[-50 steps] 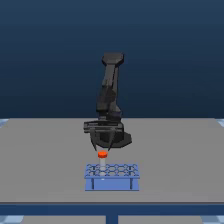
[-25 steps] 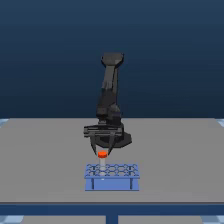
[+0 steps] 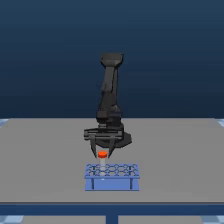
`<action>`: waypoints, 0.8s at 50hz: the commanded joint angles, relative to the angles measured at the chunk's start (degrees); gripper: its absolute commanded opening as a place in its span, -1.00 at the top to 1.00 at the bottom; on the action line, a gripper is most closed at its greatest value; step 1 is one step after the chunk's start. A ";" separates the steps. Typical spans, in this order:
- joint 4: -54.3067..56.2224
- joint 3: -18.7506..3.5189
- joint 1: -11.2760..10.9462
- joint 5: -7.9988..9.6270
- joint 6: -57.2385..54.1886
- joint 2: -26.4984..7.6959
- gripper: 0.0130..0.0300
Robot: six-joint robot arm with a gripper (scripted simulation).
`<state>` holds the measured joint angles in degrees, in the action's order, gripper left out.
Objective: Pick up the centrifuge tube on the rack
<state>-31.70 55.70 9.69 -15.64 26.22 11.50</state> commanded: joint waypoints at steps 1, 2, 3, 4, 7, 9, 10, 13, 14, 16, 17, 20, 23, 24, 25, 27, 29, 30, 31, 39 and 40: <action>0.52 0.07 0.00 -0.69 -0.95 -0.15 -1.00; 0.52 0.07 0.00 -0.69 -0.95 -0.15 -1.00; 0.55 0.08 0.00 -0.70 -0.98 -0.16 -1.00; 0.55 0.08 0.00 -0.70 -0.98 -0.16 -1.00; 0.55 0.08 0.00 -0.70 -0.98 -0.16 -1.00; 0.55 0.08 0.00 -0.70 -0.98 -0.16 -1.00; 0.55 0.08 0.00 -0.70 -0.98 -0.16 -1.00; 0.55 0.08 0.00 -0.70 -0.98 -0.16 1.00; 0.55 0.08 0.00 -0.70 -0.98 -0.16 1.00; 0.55 0.08 0.00 -0.70 -0.98 -0.16 1.00; 0.55 0.08 0.00 -0.70 -0.98 -0.16 1.00; 0.55 0.08 0.00 -0.70 -0.98 -0.16 1.00; 0.55 0.08 0.00 -0.70 -0.98 -0.16 1.00; 0.55 0.08 0.00 -0.70 -0.98 -0.16 1.00; 0.55 0.08 0.00 -0.70 -0.98 -0.16 1.00; 0.55 0.08 0.00 -0.70 -0.98 -0.16 1.00; 0.55 0.08 0.00 -0.70 -0.98 -0.16 1.00; 0.55 0.08 0.00 -0.70 -0.98 -0.16 1.00; 0.55 0.08 0.00 -0.70 -0.98 -0.16 1.00; 0.34 0.05 0.02 -0.56 -0.77 -0.09 1.00; 0.07 0.01 0.02 -0.44 -0.49 0.01 1.00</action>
<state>-31.34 55.78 9.72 -16.21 25.42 11.39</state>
